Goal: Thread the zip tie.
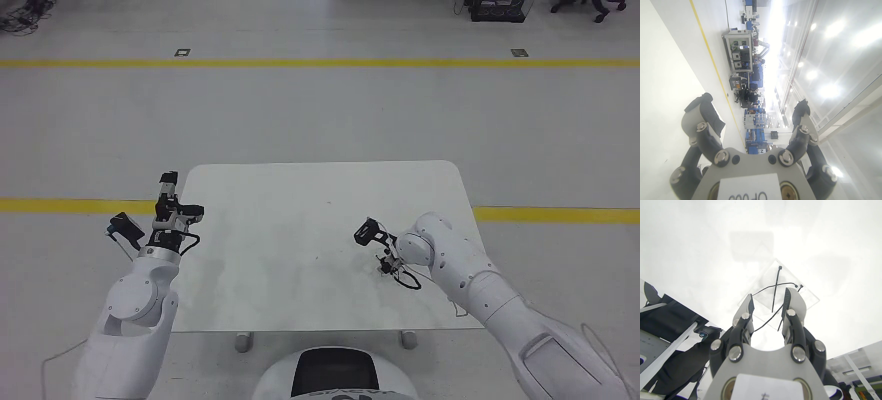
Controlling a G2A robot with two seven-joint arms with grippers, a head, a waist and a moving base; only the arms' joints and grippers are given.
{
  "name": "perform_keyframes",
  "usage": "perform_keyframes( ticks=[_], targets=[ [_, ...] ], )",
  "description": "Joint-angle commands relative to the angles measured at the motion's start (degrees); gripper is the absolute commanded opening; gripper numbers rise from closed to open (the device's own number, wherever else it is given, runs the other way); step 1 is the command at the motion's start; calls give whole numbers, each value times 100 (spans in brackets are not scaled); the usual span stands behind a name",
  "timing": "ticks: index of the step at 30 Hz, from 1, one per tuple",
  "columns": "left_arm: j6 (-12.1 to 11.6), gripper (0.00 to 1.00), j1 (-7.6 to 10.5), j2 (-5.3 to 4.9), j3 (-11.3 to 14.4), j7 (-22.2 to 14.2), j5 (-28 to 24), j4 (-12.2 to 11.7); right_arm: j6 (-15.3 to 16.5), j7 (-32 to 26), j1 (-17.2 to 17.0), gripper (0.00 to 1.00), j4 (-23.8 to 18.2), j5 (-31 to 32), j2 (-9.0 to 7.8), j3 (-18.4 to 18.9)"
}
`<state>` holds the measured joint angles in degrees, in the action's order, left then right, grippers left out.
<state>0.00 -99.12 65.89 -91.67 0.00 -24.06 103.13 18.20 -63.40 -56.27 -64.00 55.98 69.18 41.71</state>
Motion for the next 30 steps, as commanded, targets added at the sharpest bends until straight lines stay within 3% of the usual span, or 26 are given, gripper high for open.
perform_keyframes(
  ticks=[1,21,30],
  targets=[
    [0,100,0,0,0,0,0,0,-10,32,15,36,52,-4,17,-23],
    [0,100,0,0,0,0,0,0,-65,125,106,18,364,36,136,-161],
    [0,100,0,0,0,0,0,0,-74,83,149,15,433,65,182,-212]
  ],
)
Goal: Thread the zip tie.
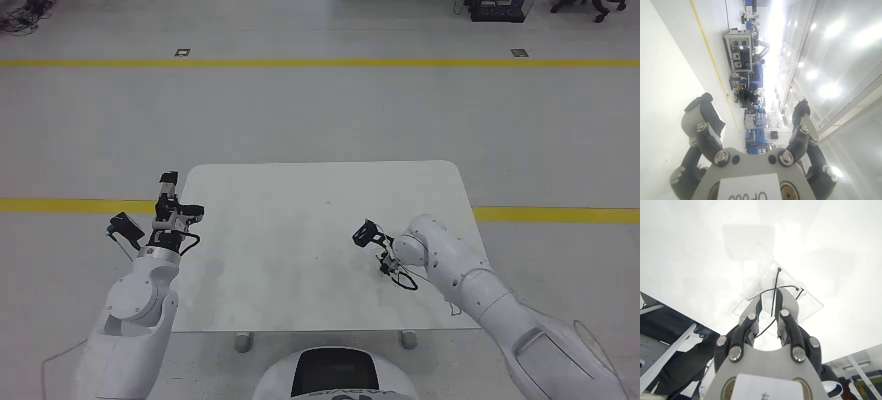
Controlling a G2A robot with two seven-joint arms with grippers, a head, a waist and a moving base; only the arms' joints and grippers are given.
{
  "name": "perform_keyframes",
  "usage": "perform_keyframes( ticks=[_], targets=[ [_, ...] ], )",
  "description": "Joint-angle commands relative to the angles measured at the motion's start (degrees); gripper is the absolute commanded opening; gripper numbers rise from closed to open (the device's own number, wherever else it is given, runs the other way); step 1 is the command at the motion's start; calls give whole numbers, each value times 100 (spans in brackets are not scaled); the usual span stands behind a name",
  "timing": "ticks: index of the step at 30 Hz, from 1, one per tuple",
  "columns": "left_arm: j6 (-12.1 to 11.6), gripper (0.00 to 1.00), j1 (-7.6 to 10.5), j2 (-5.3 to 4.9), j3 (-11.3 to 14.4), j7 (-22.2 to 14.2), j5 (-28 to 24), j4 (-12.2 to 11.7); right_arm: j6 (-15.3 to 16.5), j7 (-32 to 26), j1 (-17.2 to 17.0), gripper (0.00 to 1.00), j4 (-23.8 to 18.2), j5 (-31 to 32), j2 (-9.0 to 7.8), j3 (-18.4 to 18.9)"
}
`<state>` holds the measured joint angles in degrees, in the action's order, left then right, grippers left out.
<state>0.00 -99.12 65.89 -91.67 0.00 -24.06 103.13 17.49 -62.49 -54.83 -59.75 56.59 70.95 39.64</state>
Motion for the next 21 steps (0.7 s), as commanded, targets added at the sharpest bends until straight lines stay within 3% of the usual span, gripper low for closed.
perform_keyframes(
  ticks=[1,21],
  targets=[
    [0,100,0,0,0,0,0,0,-5,-14,8,15,15,8,9,-11],
    [0,100,0,0,0,0,0,0,-33,-77,100,15,208,122,127,-150]
  ],
)
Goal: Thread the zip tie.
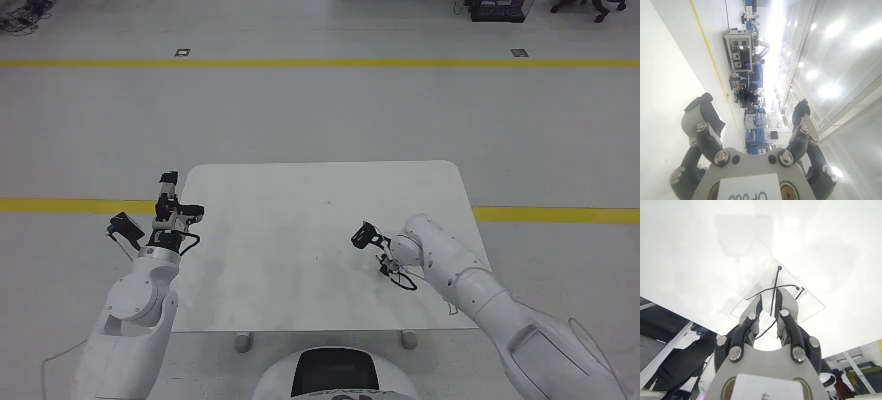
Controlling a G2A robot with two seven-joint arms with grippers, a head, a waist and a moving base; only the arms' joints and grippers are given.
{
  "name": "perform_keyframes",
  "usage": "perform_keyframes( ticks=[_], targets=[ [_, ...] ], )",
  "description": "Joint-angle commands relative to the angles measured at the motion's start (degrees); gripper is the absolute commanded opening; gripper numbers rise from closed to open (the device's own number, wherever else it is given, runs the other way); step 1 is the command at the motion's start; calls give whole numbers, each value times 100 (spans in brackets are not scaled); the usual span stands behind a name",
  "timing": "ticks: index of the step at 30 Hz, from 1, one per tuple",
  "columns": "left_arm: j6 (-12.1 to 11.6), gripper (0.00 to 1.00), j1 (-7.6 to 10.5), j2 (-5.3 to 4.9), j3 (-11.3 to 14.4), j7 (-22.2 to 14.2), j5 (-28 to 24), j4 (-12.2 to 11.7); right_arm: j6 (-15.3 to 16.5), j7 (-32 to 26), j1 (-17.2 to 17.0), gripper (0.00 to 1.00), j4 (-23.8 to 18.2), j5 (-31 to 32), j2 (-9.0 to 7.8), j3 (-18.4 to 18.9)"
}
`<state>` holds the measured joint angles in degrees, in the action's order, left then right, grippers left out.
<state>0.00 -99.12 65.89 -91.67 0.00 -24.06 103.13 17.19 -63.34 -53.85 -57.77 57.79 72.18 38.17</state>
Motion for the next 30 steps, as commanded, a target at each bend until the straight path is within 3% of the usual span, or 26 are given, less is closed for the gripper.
perform_keyframes(
  ticks=[1,30],
  targets=[
    [0,100,0,0,0,0,0,0,-10,23,3,15,20,7,10,-6],
    [0,100,0,0,0,0,0,0,-212,218,-20,9,226,253,129,-45]
  ],
)
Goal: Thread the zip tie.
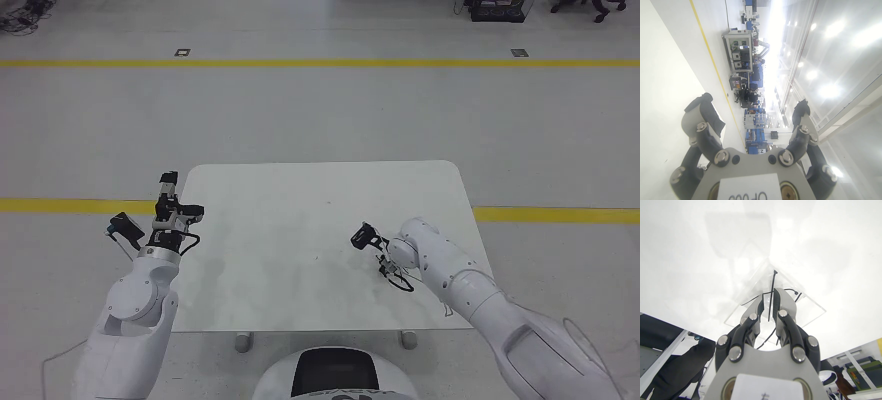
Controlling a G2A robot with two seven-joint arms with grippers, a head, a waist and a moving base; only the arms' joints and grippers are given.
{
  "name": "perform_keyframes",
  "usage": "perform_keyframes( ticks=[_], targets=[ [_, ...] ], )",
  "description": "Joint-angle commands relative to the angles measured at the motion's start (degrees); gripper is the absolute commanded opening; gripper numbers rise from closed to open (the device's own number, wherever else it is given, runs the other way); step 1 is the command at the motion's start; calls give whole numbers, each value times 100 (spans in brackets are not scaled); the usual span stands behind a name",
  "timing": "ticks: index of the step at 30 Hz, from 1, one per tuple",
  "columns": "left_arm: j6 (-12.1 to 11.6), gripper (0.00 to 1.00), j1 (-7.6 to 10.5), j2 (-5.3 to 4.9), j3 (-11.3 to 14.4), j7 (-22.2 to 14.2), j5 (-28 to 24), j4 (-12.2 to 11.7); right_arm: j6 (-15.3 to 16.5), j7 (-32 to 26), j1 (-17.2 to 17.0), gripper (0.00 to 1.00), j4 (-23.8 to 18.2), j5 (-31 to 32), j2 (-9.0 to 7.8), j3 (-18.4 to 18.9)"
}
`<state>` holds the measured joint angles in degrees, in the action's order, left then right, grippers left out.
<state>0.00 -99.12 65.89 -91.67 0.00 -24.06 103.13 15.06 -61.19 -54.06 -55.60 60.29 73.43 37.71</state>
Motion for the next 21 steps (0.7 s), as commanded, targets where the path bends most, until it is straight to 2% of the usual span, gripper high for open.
perform_keyframes(
  ticks=[1,7,10,16,21],
  targets=[
    [0,100,0,0,0,0,0,0,2,6,2,9,17,4,7,2],
    [0,100,0,0,0,0,0,0,1,10,13,6,73,30,31,1],
    [0,100,0,0,0,0,0,0,-4,15,20,0,108,40,46,-1],
    [0,100,0,0,0,0,0,0,-14,10,44,0,108,74,61,24],
    [0,100,0,0,0,0,0,0,-41,-71,9,0,-98,154,10,137]
  ],
)
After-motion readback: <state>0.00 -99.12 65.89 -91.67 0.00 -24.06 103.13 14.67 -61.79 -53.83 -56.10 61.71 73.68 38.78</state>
